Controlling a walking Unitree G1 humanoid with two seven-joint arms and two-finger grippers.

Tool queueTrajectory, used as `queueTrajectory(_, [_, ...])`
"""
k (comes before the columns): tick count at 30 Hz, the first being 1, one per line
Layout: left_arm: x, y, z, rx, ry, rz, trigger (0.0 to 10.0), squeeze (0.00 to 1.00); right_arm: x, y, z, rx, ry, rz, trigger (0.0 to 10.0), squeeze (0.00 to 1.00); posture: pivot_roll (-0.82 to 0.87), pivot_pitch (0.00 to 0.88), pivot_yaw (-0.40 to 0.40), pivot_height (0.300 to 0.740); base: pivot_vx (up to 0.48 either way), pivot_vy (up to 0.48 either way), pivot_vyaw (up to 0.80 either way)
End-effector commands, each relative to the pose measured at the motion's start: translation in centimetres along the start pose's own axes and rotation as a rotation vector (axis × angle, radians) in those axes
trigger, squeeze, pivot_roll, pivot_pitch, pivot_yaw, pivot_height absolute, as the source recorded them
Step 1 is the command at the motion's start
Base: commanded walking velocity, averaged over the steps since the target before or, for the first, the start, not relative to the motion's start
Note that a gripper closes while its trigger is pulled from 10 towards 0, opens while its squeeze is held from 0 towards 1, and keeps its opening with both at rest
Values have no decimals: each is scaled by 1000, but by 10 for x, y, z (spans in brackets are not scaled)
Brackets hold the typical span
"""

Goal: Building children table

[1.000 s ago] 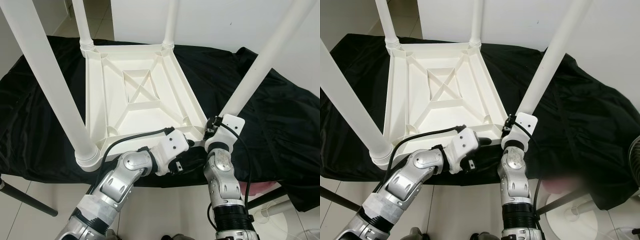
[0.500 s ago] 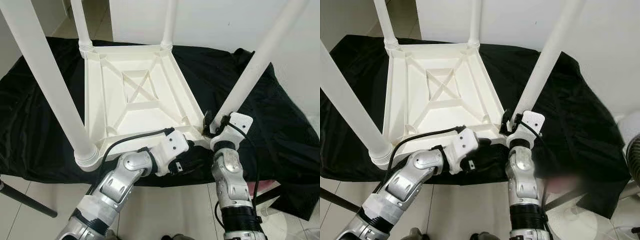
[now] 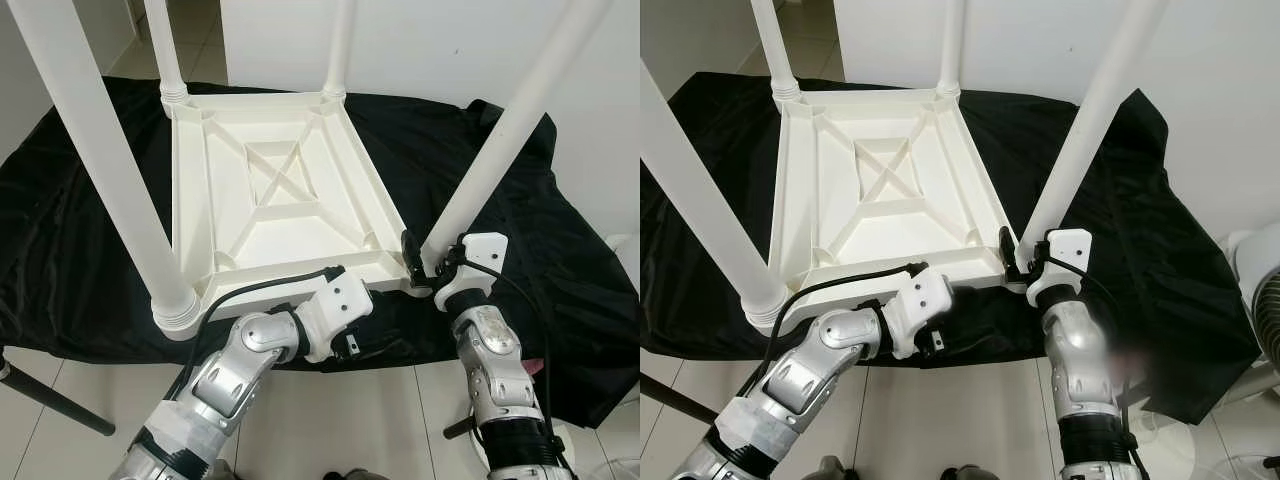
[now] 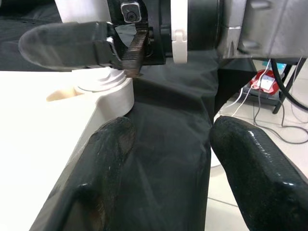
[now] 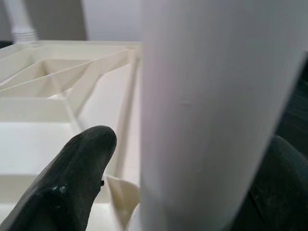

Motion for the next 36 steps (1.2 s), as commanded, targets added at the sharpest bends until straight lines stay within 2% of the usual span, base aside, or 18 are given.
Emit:
queueTrajectory(1, [0,-1,-1,-33,20,15,10000,0,-1,4,-1,63,-13,-4,10000,0,-28,46,-67,740,0,0,0])
queueTrajectory(8, [1,-3,1,-16,26,14,10000,0,0,10,-7,115,-40,-9,10000,0,-16,45,-77,740,0,0,0])
queueTrajectory(13, [1,-8,6,18,27,14,10000,0,0,2,-5,83,-9,-27,10000,0,-4,51,-90,740,0,0,0])
queueTrajectory(15, [1,-12,13,54,23,13,10000,0,2,-8,0,39,40,-60,10000,0,-3,58,-90,740,0,0,0])
queueTrajectory(20, [1,-18,23,93,29,17,10000,0,6,-19,7,-55,92,-102,10000,0,-15,75,-81,740,0,0,0])
queueTrajectory(23, [1,-19,26,100,32,21,10000,0,7,-23,7,-109,106,-109,10000,0,-21,80,-79,740,0,0,0])
queueTrajectory(26, [0,-22,31,114,35,30,10000,0,7,-34,6,-192,117,-113,10000,0,-29,86,-74,740,0,0,0])
queueTrajectory(31, [-2,-24,34,122,35,36,10000,0,7,-47,6,-226,125,-110,10000,0,-34,88,-73,740,0,0,0])
queueTrajectory(34, [-2,-26,36,131,35,42,10000,0,5,-58,11,-217,136,-100,10000,0,-34,89,-74,740,0,0,0])
queueTrajectory(35, [-3,-28,38,139,33,44,10000,0,2,-70,19,-191,123,-81,10000,0,-31,91,-75,740,0,0,0])
queueTrajectory(36, [-3,-28,38,139,33,44,10000,0,2,-70,19,-191,123,-81,10000,0,-31,91,-75,740,0,0,0])
Point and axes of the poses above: a point about 5 cm out from each wrist's last joint towards the gripper, its own y axis pointing out of the wrist towards the gripper, its own x axis along the axis of the wrist's last joint, z = x × y, the point moved 2 cm from there along y, pointing out of the wrist towards the gripper, and after that the axes turned 7 degrees about -y, right-handed, at the moved point
